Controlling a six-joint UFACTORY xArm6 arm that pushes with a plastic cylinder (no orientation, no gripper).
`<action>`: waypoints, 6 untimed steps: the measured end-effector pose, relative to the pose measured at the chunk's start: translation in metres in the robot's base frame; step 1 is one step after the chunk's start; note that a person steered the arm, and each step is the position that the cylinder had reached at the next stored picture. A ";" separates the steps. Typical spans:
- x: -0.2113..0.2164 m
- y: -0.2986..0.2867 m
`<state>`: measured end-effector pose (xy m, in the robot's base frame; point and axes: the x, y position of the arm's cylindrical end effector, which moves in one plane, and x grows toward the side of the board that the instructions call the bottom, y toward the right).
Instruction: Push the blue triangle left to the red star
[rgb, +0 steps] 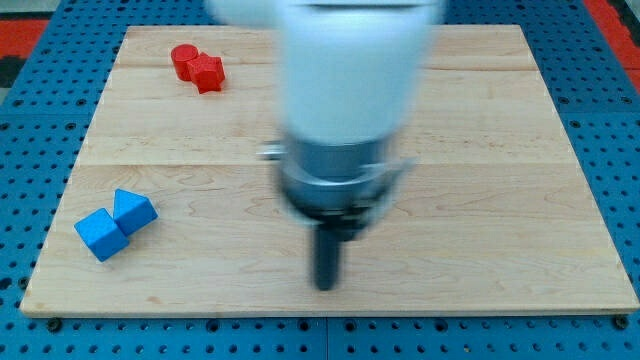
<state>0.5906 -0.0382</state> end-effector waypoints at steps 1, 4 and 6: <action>-0.004 -0.061; -0.059 -0.188; -0.114 -0.119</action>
